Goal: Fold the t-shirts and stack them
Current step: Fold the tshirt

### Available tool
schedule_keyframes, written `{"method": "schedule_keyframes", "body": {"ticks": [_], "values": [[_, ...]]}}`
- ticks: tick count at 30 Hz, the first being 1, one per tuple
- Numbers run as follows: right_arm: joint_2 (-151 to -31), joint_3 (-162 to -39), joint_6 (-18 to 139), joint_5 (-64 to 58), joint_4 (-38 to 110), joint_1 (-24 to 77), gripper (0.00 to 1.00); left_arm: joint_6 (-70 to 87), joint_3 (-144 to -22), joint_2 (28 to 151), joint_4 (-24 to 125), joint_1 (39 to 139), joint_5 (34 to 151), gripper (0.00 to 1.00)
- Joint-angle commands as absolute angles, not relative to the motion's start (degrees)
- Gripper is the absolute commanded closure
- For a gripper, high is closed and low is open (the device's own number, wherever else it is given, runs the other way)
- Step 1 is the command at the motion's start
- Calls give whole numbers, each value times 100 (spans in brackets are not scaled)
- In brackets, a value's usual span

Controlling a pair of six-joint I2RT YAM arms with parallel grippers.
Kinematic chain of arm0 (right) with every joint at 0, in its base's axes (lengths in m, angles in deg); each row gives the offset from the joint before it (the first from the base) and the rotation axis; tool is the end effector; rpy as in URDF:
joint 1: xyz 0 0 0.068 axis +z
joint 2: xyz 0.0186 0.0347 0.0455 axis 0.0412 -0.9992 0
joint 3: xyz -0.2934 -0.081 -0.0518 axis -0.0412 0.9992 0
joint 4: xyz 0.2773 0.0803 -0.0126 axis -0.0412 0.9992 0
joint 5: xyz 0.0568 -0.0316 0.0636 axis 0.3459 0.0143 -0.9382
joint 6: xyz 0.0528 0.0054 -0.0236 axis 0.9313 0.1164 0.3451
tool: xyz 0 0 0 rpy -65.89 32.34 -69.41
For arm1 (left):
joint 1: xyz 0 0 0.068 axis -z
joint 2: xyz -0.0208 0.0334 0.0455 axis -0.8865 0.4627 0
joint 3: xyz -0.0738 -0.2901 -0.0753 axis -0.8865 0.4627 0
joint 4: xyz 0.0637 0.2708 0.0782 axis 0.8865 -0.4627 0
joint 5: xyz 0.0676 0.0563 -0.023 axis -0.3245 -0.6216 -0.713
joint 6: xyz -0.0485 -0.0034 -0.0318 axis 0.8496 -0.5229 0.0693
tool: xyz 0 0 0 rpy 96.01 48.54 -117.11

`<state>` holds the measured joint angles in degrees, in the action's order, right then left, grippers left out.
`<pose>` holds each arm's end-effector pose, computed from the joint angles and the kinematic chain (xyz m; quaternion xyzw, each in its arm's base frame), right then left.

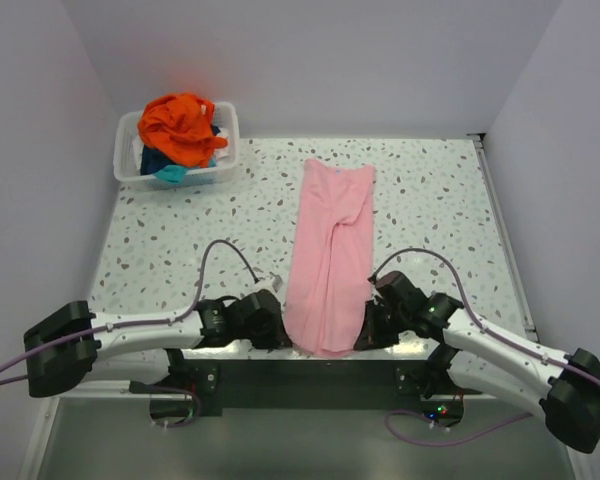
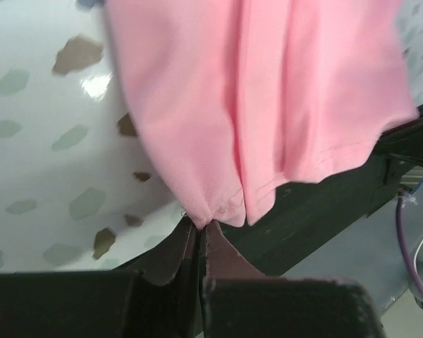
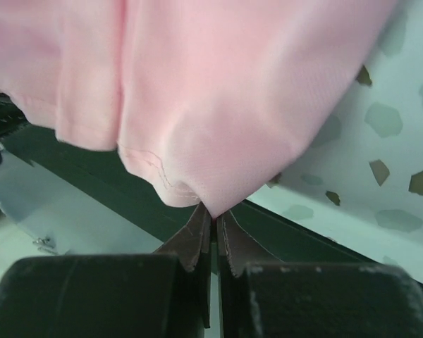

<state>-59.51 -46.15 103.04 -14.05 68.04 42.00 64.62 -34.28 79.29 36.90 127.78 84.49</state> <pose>0.0978 0.1140 0.1662 0.0023 0.9567 0.2860 0.0543 0.0866 -0.1890 0.1585 -0.0190 0.9471 -0.2944 0.1265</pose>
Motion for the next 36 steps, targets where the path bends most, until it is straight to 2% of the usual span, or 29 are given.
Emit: {"method": "schedule_keyframes", "body": {"ticks": [1,8,15,23,36], "values": [[-6079,-5250,10073,-733,6840,4220,100,6074,-4237,8059,3544,12757,7828,100],[-6501,-6375,9422,94,7385,3922,100,5231,-5107,8603,3956,11879,8257,100],[-6992,-6963,8930,-134,6726,2947,100,4475,-5977,9349,4309,11246,8407,100],[-7749,-7756,8657,403,6576,2656,100,4043,-6892,10132,4309,10577,8740,100],[-8970,-8538,8463,-256,6085,1777,100,3489,-8263,11354,4063,9970,9074,100]]}}
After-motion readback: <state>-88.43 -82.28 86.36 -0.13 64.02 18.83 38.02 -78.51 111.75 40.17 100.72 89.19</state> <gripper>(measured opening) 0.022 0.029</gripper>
